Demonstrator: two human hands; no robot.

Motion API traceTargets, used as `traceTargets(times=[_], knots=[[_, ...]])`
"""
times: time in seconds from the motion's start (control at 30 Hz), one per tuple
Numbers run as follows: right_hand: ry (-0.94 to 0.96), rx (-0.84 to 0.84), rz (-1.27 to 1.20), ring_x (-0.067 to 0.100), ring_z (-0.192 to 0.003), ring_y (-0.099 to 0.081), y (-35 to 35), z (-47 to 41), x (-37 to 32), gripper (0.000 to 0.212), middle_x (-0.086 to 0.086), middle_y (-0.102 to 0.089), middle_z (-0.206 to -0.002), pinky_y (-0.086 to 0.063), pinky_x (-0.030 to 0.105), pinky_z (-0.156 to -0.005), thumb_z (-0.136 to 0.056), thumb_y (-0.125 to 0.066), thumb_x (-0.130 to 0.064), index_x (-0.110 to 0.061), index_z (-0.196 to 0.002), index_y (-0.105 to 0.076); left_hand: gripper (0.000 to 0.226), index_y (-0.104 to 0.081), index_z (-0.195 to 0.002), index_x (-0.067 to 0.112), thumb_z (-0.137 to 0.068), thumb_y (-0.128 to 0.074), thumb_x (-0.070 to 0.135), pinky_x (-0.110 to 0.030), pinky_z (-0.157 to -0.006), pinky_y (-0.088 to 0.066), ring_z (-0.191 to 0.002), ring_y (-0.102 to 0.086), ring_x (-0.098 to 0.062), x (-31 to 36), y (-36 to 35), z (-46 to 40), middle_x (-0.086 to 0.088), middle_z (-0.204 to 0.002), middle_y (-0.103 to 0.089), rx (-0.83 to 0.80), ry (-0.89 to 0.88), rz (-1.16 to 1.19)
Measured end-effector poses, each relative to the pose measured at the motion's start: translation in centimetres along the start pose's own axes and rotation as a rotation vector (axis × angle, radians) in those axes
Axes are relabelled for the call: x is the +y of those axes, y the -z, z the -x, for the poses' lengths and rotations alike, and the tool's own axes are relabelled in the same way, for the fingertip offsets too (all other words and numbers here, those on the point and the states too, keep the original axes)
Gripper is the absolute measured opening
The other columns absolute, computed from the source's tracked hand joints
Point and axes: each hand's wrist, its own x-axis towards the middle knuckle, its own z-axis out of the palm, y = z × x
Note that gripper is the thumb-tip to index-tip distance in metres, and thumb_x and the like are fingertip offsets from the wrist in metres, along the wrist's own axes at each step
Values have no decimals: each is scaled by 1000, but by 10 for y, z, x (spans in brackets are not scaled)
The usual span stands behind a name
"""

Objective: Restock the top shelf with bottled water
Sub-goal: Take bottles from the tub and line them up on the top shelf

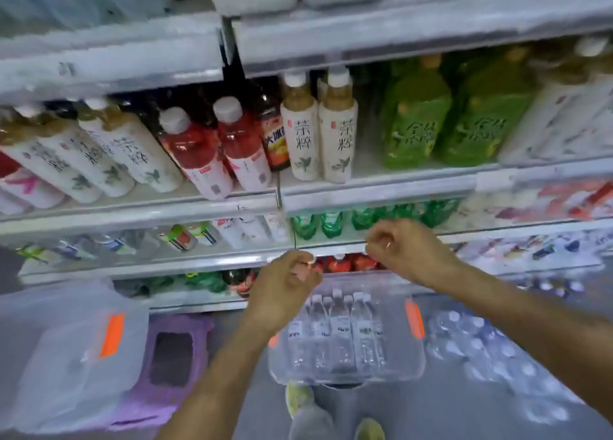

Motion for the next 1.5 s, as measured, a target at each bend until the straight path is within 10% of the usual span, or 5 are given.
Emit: traceTargets(times=[0.33, 0.57, 0.73, 1.1, 1.5], knots=[[-540, -370, -95, 26, -80, -61, -225, 1, 200, 30, 3, -53, -70, -34, 28, -64, -84, -63, -18, -17, -62, -43, 41, -60, -125, 9, -88, -71, 23, -24, -57, -47, -78, -64, -22, -189, -180, -69, -6, -101, -66, -269, 524, 88], [-708, -326, -195, 22, -105, -56, -318, -36, 248, 29, 7, -56, -111, -38, 27, -74, -84, -74, -33, -17, -94, -52, 54, -40, -139, 5, -95, -60, 30, -39, -94, -50, -115, -59, -31, -242, -255, -163, -13, -134, -57, -221, 372, -120], [-769, -264, -197, 36, -127, -48, -368, -52, 267, 95, 20, -47, -136, -45, 40, -101, -71, -82, -48, 0, -137, -34, 60, -26, -148, 6, -101, -45, 38, -35, -96, -39, -122, -55, -33, -255, -289, -211, -10, -131, -59, -247, 375, -288], [-850, -141, -731, 11, -63, -62, -348, -46, 275, 26, -2, -70, -77, -45, 20, -51, -72, -81, -10, -18, -90, -65, 58, -44, -135, 7, -99, -43, 52, -46, -100, -47, -116, -59, -34, -250, -303, -207, -14, -124, -63, -282, 368, -16], [-593, -407, -1387, 31, -98, -67, -189, 1, 172, 48, 17, -70, -111, -51, 49, -94, -63, -66, -16, -11, -111, -73, 42, -54, -124, 12, -101, -44, 46, -26, -77, -60, -109, -64, -28, -125, -168, -123, -2, -110, -61, -133, 236, 515]])
